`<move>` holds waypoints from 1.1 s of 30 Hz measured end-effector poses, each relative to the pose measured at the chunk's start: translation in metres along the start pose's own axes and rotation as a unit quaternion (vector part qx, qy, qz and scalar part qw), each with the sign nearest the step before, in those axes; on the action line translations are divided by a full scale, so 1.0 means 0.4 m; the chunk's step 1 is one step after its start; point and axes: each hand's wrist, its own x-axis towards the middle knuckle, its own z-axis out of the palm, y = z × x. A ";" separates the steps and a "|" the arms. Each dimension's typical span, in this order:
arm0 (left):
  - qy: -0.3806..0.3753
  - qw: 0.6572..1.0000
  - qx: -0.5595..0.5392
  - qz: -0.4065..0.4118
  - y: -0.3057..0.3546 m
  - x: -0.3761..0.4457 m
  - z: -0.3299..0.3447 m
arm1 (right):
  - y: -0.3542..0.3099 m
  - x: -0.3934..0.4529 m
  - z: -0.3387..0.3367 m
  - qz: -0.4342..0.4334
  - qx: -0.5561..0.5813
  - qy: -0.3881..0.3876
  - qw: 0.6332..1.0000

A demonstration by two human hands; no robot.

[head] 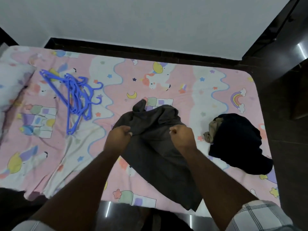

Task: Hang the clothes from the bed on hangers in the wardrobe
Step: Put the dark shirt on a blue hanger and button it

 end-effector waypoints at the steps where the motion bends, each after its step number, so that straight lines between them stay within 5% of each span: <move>1: -0.006 1.000 -0.007 0.001 0.015 0.019 0.013 | 0.013 0.012 -0.002 0.003 0.007 0.012 1.000; 18: -0.013 1.000 -0.006 0.013 0.193 0.410 0.176 | 0.107 0.477 0.027 0.005 0.045 0.036 0.998; 33: -0.090 0.994 0.052 -0.021 0.140 0.502 0.252 | 0.057 0.647 0.170 -0.177 -0.177 -0.172 0.953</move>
